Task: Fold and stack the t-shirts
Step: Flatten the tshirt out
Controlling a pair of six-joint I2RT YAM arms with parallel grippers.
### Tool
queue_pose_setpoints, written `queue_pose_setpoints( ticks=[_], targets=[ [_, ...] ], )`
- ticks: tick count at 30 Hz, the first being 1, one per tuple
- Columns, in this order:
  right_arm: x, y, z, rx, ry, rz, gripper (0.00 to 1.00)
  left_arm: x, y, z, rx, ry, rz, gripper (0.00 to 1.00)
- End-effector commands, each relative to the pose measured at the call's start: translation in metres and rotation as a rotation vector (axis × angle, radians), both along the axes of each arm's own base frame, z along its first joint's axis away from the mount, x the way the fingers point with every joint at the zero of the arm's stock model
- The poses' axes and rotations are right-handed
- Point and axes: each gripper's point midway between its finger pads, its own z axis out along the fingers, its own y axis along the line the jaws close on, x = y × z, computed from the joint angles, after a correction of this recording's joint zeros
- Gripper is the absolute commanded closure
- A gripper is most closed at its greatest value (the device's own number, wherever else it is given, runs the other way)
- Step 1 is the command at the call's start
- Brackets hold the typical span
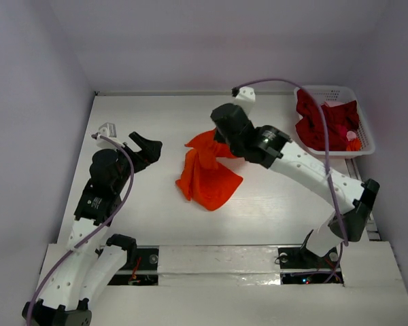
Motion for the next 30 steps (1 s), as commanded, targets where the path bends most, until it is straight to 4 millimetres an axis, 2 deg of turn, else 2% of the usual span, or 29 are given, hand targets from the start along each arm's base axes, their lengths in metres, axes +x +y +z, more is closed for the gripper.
queue_pose_setpoints(
  ticks=[1, 5, 6, 9, 10, 12, 13, 20, 27, 30],
  targets=[
    [0.01, -0.032, 0.041, -0.071, -0.074, -0.035, 1.0, -0.003, -0.004, 0.004, -0.027, -0.036, -0.018, 0.02],
    [0.018, -0.043, 0.065, -0.071, -0.111, -0.048, 1.0, -0.004, -0.004, -0.006, -0.028, -0.022, -0.017, 0.02],
    [0.022, -0.046, 0.075, -0.064, -0.125, -0.052, 1.0, -0.005, -0.004, -0.013, -0.028, -0.008, -0.017, 0.03],
    [0.027, -0.047, 0.087, -0.073, -0.144, -0.049, 1.0, -0.006, -0.007, -0.026, -0.041, 0.012, -0.032, 0.03],
    [0.029, -0.052, 0.101, -0.06, -0.162, -0.058, 1.0, -0.007, -0.009, -0.03, -0.046, 0.018, -0.04, 0.03],
    [0.035, -0.052, 0.108, -0.077, -0.171, -0.058, 1.0, -0.008, -0.012, -0.039, -0.059, 0.032, -0.05, 0.03],
    [0.036, -0.058, 0.122, -0.064, -0.188, -0.069, 1.0, -0.009, -0.016, -0.043, -0.077, 0.041, -0.067, 0.04],
    [0.039, -0.08, 0.172, -0.029, -0.262, -0.078, 1.0, -0.014, -0.033, -0.066, -0.147, 0.083, -0.131, 0.04],
    [0.032, -0.072, 0.174, -0.049, -0.251, 0.012, 1.0, -0.012, -0.051, -0.092, -0.204, 0.123, -0.18, 0.04],
    [0.026, -0.066, 0.183, -0.054, -0.279, 0.093, 1.0, -0.013, -0.062, -0.098, -0.21, 0.133, -0.204, 0.05]
  ],
)
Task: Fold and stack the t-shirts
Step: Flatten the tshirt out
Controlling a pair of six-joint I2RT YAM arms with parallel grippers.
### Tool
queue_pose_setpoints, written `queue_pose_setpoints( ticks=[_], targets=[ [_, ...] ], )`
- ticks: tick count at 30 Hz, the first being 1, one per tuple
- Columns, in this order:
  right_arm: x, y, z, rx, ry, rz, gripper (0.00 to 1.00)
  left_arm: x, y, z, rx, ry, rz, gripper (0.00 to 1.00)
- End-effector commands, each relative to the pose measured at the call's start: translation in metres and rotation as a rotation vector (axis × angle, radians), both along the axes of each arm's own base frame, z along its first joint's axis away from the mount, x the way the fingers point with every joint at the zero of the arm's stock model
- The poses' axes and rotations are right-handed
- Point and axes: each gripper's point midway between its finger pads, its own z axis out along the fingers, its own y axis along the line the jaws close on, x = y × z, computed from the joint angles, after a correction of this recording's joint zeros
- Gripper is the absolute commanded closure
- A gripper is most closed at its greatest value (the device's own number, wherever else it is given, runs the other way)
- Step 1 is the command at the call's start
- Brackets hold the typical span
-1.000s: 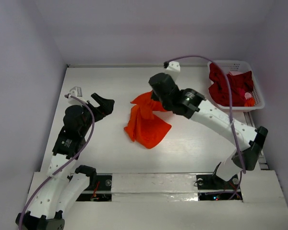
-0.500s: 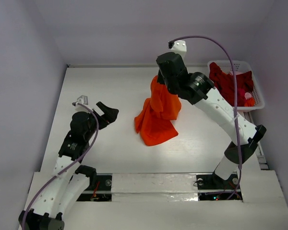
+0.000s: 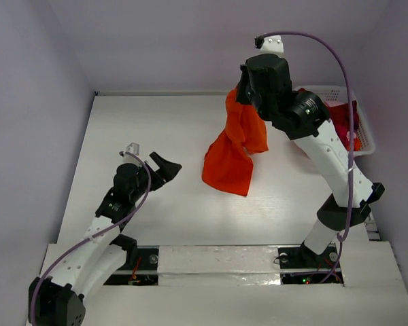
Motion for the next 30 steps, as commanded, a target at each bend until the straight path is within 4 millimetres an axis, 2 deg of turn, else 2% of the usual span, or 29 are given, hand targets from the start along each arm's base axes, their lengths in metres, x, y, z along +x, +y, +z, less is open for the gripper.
queue_pose_setpoints(
  ticks=[1, 7, 11, 14, 18, 22, 26, 28, 29, 30],
  targets=[
    [-0.014, 0.003, 0.029, -0.001, -0.066, 0.112, 1.0, 0.004, -0.017, 0.013, -0.056, -0.06, -0.034, 0.04],
    [-0.032, -0.009, 0.059, 0.004, -0.134, 0.163, 1.0, 0.001, -0.035, 0.004, -0.06, -0.044, -0.063, 0.04],
    [-0.046, -0.031, 0.086, 0.008, -0.198, 0.142, 1.0, -0.005, -0.053, -0.003, -0.073, -0.028, -0.094, 0.05],
    [-0.051, -0.045, 0.095, -0.003, -0.224, 0.107, 1.0, -0.007, -0.064, -0.005, -0.082, -0.025, -0.112, 0.05],
    [-0.057, -0.055, 0.108, 0.022, -0.252, 0.089, 1.0, -0.02, -0.09, -0.012, -0.103, 0.004, -0.173, 0.06],
    [-0.059, -0.056, 0.116, 0.034, -0.27, 0.092, 1.0, -0.035, -0.119, -0.008, -0.103, -0.004, -0.225, 0.06],
    [-0.057, -0.054, 0.115, 0.03, -0.267, 0.092, 1.0, -0.055, -0.151, -0.01, -0.089, 0.013, -0.295, 0.06],
    [-0.057, -0.052, 0.113, 0.03, -0.262, 0.102, 1.0, -0.061, -0.163, -0.021, -0.086, 0.043, -0.318, 0.06],
    [-0.057, -0.051, 0.114, 0.032, -0.264, 0.106, 1.0, -0.066, -0.173, -0.018, -0.123, 0.042, -0.345, 0.06],
    [-0.059, -0.051, 0.115, 0.037, -0.266, 0.113, 1.0, -0.069, -0.178, -0.029, -0.115, 0.068, -0.355, 0.06]
  ],
)
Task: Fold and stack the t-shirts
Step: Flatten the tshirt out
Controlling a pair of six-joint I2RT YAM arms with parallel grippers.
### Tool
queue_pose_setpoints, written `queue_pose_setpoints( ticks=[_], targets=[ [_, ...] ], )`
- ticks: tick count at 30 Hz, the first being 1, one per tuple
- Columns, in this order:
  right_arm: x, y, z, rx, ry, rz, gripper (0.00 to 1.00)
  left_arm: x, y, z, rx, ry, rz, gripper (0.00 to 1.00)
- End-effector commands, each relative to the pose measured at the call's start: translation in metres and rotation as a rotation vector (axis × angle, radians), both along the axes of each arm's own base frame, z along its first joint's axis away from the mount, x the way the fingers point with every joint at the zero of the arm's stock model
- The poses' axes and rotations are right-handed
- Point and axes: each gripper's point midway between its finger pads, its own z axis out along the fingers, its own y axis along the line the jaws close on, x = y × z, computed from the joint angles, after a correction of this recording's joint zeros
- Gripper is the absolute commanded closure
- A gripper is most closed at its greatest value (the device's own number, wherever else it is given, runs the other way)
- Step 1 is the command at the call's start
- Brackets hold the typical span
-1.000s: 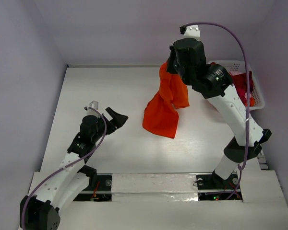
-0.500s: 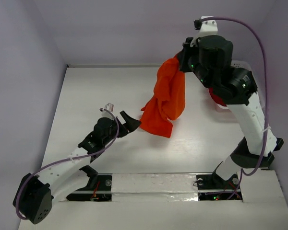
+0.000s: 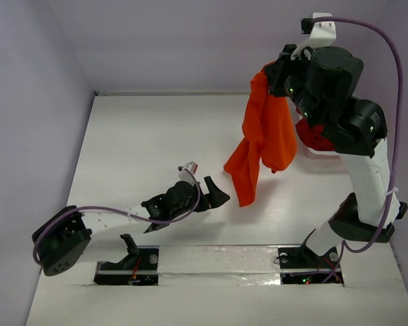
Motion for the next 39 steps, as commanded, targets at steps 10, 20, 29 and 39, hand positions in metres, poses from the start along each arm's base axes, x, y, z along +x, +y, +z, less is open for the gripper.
queue_pose_setpoints(
  ticks=[10, 20, 29, 39],
  targets=[
    [-0.013, -0.012, 0.022, 0.034, -0.063, 0.007, 1.0, 0.0, -0.073, 0.015, -0.16, -0.028, -0.049, 0.06],
    [-0.016, -0.016, 0.018, 0.029, -0.058, 0.004, 1.0, 0.026, -0.074, 0.011, -0.126, -0.121, 0.038, 0.06],
    [-0.018, -0.022, 0.02, 0.031, -0.064, -0.008, 1.0, 0.038, -0.06, -0.034, 0.001, -0.069, 0.144, 0.06],
    [-0.016, -0.019, 0.018, 0.03, -0.059, -0.008, 1.0, 0.04, -0.048, -0.051, 0.088, -0.055, 0.175, 0.06]
  ],
)
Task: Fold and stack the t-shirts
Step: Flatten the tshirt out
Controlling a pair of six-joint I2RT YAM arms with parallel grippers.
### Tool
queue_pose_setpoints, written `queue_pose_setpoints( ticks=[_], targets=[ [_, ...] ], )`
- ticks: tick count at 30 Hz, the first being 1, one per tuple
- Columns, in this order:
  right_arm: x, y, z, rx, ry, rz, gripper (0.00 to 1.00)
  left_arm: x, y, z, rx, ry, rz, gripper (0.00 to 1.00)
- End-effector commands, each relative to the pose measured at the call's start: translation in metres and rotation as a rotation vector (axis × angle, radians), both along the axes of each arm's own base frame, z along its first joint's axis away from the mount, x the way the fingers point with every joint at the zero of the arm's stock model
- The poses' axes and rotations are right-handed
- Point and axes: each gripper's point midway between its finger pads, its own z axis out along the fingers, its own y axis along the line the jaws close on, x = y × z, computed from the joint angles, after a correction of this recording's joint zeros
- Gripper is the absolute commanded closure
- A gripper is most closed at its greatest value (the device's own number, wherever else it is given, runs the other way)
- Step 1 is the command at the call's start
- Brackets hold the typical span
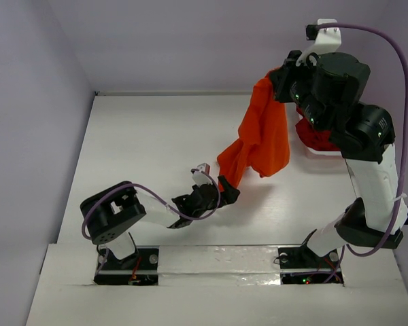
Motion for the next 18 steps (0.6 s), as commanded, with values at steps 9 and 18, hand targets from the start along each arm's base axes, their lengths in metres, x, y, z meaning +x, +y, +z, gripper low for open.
queue_pose_setpoints(
  ticks=[9, 18],
  targets=[
    [-0.009, -0.023, 0.021, 0.041, -0.072, -0.058, 1.0, 0.001, 0.016, -0.017, 0.067, 0.052, 0.078, 0.05],
    [-0.013, -0.028, 0.015, 0.065, -0.061, -0.074, 1.0, -0.007, 0.05, -0.036, 0.165, 0.102, 0.129, 0.06]
  ],
)
